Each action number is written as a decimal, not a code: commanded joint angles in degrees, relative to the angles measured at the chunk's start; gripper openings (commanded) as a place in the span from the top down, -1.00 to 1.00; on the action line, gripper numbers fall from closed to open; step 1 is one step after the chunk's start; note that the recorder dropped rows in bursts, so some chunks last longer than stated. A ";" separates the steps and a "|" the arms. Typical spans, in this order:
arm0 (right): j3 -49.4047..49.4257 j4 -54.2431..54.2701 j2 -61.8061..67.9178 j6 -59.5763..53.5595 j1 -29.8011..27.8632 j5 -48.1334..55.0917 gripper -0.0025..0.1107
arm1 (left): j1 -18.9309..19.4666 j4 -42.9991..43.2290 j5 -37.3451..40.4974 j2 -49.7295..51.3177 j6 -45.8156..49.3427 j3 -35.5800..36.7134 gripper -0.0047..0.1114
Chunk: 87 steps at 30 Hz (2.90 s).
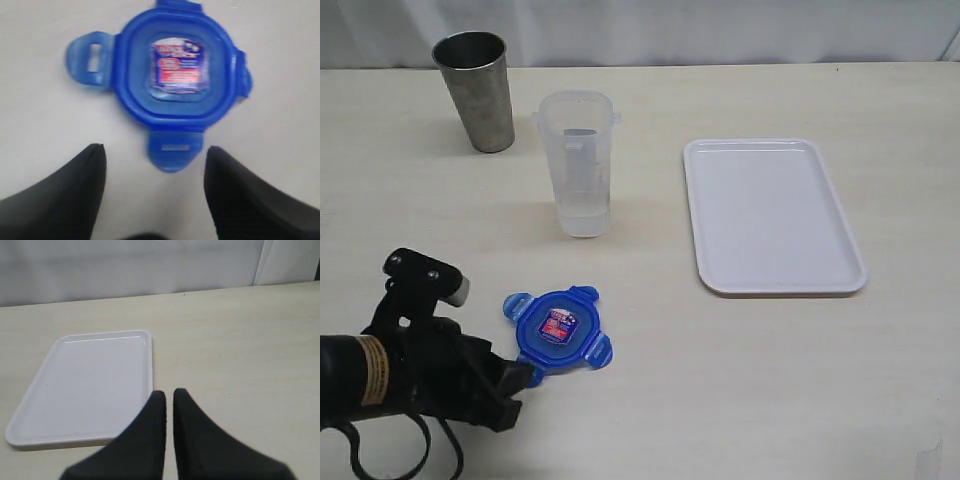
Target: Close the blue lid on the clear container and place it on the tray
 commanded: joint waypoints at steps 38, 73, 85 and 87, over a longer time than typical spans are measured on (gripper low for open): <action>0.20 0.08 -0.23 0.05 -0.44 -0.15 0.87 | -4.49 2.71 1.15 7.97 2.06 -7.10 -0.17; 0.20 0.08 -0.23 0.05 -0.44 -0.15 0.87 | -8.46 -2.70 3.50 8.13 1.63 -9.37 -0.07; 0.20 0.08 -0.23 0.05 -0.44 -0.15 0.87 | -8.46 -2.05 5.66 8.13 -4.47 -9.37 -0.07; 0.20 0.08 -0.23 0.05 -0.44 -0.15 0.87 | -9.32 -2.05 5.52 8.13 -4.44 -9.37 -0.07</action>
